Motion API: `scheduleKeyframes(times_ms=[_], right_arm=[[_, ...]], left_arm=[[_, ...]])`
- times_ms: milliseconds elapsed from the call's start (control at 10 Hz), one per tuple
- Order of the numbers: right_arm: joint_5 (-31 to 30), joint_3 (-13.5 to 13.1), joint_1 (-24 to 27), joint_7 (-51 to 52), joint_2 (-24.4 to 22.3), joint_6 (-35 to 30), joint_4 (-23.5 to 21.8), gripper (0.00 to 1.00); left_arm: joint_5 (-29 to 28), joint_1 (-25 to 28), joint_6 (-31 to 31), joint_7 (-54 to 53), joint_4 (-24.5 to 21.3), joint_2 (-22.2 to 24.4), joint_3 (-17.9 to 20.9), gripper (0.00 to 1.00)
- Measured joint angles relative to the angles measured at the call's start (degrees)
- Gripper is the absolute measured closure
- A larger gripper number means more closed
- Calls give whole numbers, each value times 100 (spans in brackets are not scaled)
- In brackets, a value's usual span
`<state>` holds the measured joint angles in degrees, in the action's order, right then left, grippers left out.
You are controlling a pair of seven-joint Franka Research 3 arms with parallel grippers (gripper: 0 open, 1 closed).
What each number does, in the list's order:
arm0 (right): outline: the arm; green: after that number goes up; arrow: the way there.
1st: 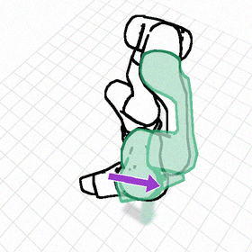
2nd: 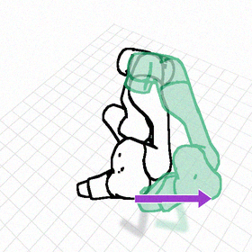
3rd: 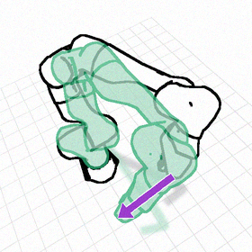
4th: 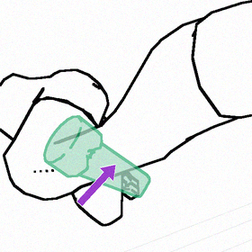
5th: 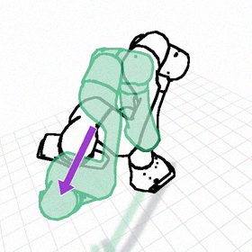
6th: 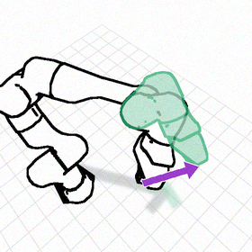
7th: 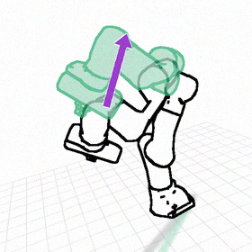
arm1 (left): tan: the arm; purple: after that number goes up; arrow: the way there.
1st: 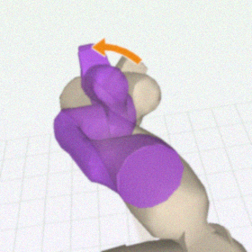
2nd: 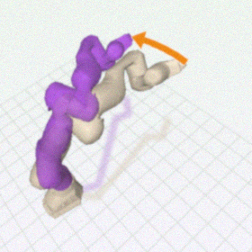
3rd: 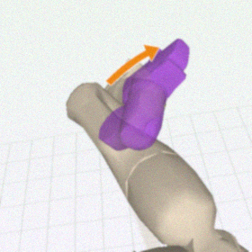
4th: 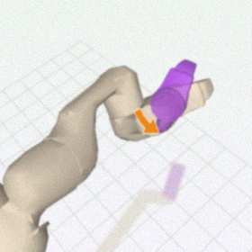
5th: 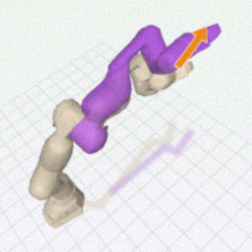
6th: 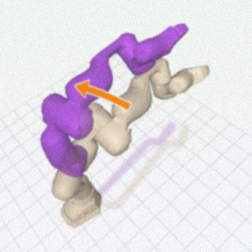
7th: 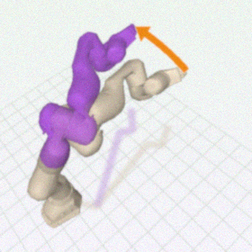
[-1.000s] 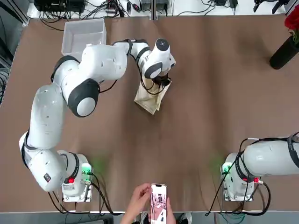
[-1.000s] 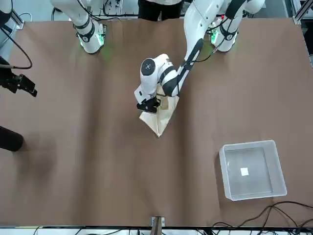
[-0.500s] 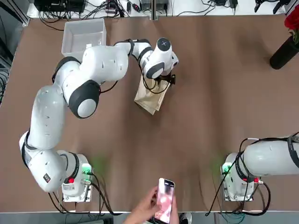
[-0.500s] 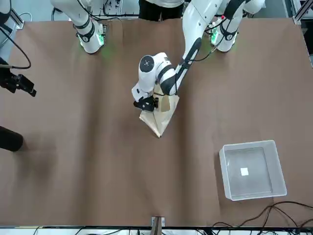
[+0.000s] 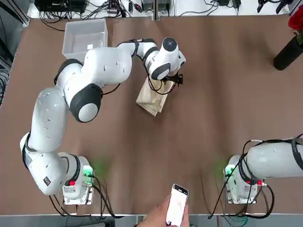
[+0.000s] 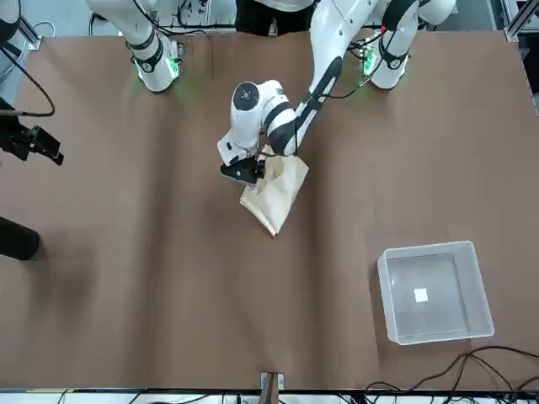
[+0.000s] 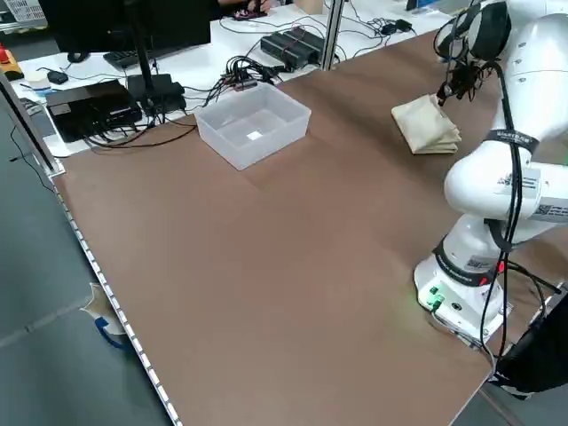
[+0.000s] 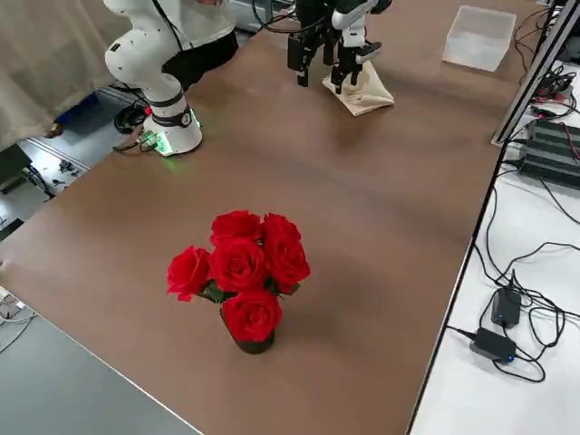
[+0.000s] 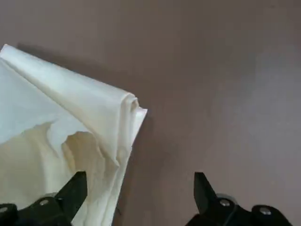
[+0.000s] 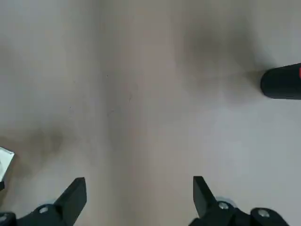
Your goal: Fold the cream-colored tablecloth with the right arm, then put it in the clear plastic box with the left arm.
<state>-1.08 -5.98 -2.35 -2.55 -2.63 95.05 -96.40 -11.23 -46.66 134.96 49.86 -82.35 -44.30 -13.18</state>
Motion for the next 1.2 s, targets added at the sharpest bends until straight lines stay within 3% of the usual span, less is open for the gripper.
scheduleKeyframes(times_ms=[500,1000,1200], right_arm=[[0,-13,0,14,-1,0,0,0],[0,-25,1,46,-2,0,0,0],[0,-34,6,86,-3,-1,0,0]], left_arm=[[120,32,-163,15,52,526,66,0],[170,718,-508,-725,63,935,106,0],[965,1080,-578,-1764,66,977,-70,2]])
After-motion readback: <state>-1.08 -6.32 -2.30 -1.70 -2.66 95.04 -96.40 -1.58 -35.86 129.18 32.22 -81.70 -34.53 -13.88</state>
